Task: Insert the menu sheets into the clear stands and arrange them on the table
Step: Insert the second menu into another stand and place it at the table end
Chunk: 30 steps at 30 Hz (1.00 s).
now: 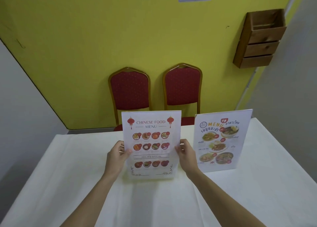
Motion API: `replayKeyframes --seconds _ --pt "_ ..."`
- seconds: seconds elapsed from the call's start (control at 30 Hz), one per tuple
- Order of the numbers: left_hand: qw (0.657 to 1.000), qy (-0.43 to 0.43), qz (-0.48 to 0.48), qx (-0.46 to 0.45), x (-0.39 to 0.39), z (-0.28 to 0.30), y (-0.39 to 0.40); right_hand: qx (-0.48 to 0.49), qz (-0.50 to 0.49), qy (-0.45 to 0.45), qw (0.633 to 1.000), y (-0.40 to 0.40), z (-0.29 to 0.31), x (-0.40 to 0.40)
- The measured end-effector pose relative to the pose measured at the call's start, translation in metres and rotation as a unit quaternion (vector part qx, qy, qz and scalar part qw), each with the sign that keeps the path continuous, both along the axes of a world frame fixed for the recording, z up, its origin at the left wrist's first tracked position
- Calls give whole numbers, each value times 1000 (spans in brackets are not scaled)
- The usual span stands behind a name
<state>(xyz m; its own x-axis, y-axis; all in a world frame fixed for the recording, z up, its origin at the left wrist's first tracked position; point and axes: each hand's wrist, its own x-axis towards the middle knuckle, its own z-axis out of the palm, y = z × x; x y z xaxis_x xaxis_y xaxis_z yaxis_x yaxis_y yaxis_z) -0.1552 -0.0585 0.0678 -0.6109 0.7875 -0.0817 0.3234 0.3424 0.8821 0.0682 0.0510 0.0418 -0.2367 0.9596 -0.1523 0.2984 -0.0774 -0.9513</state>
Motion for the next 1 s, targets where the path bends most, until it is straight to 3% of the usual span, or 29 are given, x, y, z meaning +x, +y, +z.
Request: replayKeyframes --seconds 0.7,1.0 --pt "1000 16 -3 -13 16 -16 1 6 -32 -69 997 -3 -2 2" --pt "1000 28 -4 -5 17 -8 3 -7 -42 -51 998 -3 4 2"
